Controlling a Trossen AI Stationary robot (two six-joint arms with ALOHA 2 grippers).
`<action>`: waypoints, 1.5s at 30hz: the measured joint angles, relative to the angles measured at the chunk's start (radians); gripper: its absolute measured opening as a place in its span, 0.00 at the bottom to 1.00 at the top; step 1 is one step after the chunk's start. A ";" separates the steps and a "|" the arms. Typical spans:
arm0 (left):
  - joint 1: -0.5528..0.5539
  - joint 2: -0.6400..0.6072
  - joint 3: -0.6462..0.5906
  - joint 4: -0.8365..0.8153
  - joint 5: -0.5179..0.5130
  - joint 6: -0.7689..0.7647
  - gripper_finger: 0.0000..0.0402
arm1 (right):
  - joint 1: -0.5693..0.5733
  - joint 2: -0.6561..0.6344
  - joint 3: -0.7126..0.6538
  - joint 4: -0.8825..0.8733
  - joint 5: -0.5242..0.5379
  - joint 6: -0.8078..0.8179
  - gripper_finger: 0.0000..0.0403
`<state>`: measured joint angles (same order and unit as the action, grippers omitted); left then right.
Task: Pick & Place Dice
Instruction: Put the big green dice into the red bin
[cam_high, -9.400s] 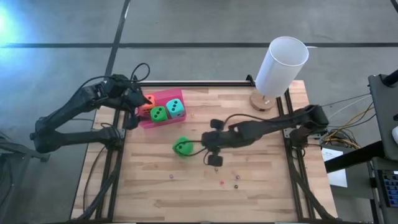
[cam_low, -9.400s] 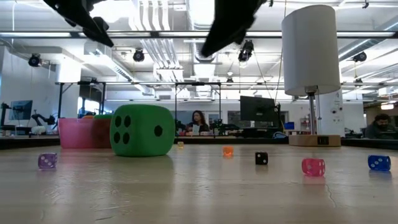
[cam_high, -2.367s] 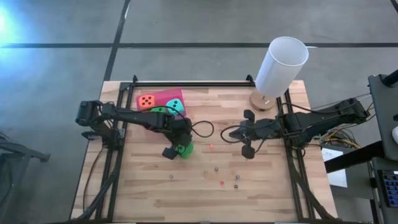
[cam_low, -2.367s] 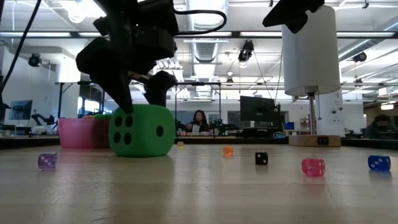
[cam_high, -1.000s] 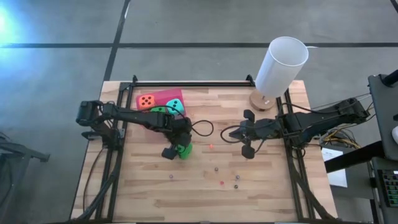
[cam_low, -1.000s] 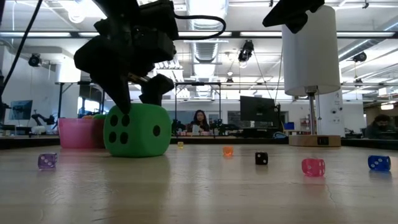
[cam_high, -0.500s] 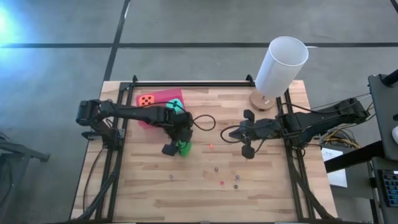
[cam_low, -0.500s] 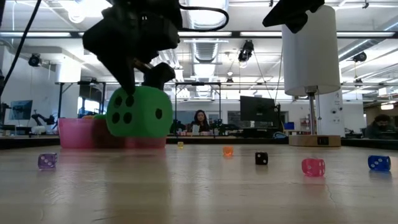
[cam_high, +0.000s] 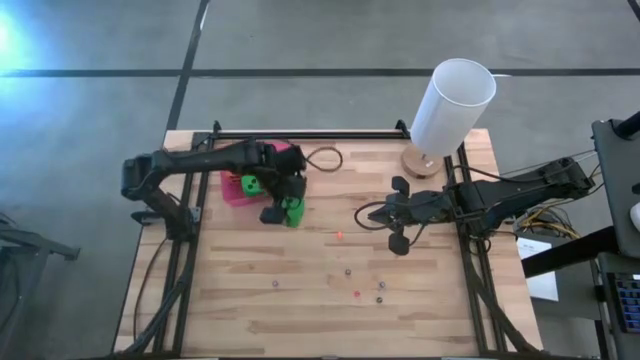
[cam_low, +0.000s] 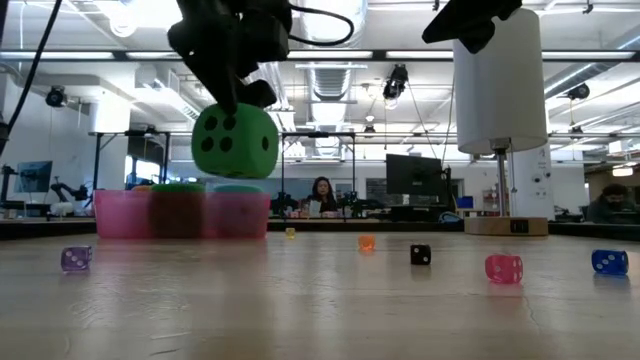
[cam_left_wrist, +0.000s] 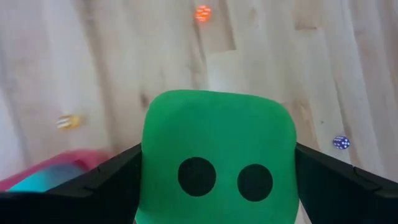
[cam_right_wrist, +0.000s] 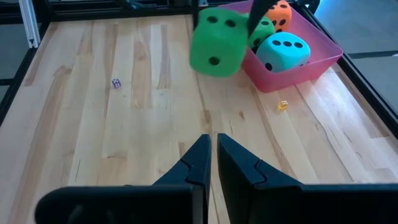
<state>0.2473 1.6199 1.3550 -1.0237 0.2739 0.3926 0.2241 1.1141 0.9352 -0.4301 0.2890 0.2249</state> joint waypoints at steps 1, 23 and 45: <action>0.014 0.000 0.013 -0.015 0.000 0.000 0.88 | 0.000 0.000 0.000 0.000 0.000 0.000 0.07; 0.454 -0.023 0.181 -0.205 -0.197 0.136 0.89 | 0.000 0.000 0.000 0.000 0.000 0.000 0.07; 0.591 -0.021 -0.085 0.123 -0.140 0.105 0.90 | 0.000 0.000 0.000 0.000 0.000 0.000 0.07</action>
<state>0.8387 1.5990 1.2700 -0.9009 0.1340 0.4976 0.2241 1.1141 0.9352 -0.4301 0.2890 0.2248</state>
